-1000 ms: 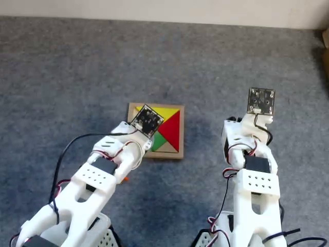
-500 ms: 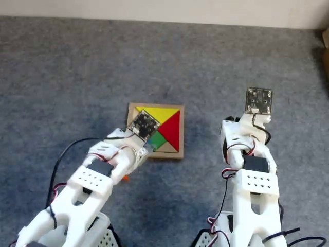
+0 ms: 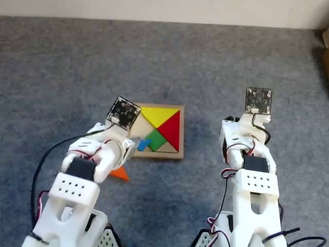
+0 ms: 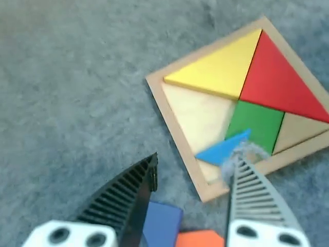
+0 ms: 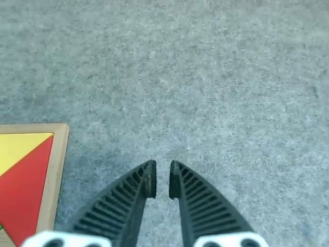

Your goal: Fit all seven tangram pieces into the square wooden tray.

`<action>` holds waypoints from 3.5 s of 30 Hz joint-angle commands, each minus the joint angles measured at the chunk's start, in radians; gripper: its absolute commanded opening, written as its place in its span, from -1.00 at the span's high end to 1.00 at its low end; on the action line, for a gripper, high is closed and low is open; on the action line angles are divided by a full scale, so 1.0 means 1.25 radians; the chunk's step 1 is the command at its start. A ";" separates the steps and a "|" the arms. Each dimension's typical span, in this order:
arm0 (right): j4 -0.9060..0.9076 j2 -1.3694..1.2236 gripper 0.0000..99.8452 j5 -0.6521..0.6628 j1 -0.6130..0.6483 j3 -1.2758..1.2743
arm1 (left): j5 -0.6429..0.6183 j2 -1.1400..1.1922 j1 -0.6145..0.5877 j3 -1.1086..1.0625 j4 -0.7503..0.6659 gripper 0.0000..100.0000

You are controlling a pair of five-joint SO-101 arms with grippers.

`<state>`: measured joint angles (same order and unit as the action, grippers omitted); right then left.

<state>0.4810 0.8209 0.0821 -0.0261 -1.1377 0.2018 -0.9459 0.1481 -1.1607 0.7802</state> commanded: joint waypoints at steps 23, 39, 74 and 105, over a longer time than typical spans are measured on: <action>-0.019 0.024 0.89 -0.004 0.010 0.002 | 0.242 0.736 0.044 0.557 0.157 0.55; -0.019 0.024 0.89 -0.004 0.010 0.002 | 0.273 0.924 0.074 0.676 0.263 0.55; -0.020 0.024 0.89 -0.004 0.010 0.002 | 0.304 0.808 0.089 0.702 0.374 0.87; -0.020 0.024 0.89 -0.004 0.010 0.002 | 0.155 0.656 -0.018 0.439 0.134 0.52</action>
<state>0.4810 0.8209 0.0821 -0.0261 -1.1377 0.4166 -0.0806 0.1481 -0.6160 0.9966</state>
